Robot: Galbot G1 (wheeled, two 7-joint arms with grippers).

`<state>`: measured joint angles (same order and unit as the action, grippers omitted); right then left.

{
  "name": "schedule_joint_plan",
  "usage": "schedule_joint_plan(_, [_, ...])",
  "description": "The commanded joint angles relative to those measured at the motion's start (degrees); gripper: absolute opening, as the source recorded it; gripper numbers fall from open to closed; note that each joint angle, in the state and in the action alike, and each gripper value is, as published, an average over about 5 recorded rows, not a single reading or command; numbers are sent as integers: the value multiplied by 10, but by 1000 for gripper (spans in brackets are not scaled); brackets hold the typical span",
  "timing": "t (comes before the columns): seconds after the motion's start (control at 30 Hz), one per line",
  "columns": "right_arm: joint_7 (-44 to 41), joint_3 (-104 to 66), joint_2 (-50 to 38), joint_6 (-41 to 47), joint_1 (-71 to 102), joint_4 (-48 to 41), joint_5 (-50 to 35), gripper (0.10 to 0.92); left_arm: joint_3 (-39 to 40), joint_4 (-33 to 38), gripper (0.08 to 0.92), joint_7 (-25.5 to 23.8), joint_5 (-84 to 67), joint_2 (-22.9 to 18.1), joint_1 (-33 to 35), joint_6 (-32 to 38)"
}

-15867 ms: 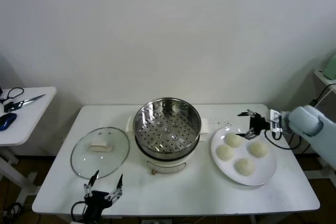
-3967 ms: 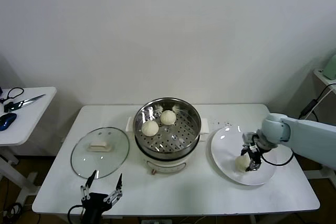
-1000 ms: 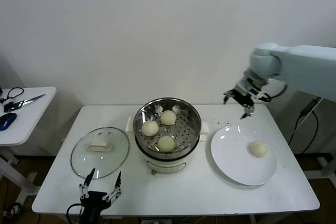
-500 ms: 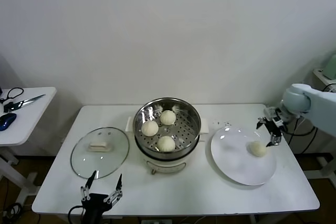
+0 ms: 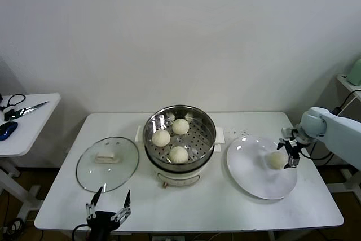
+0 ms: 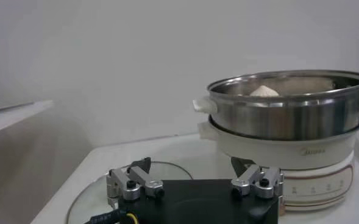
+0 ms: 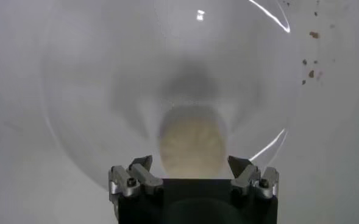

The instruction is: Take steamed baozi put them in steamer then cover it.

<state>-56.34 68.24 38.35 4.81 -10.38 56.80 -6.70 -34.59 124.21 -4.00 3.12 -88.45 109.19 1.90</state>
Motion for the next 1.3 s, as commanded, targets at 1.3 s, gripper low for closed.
schedule_joint_plan(1.3, [4,355,107,115,-611,320,-447,696,6,5,823,3,-2,5,-6,0])
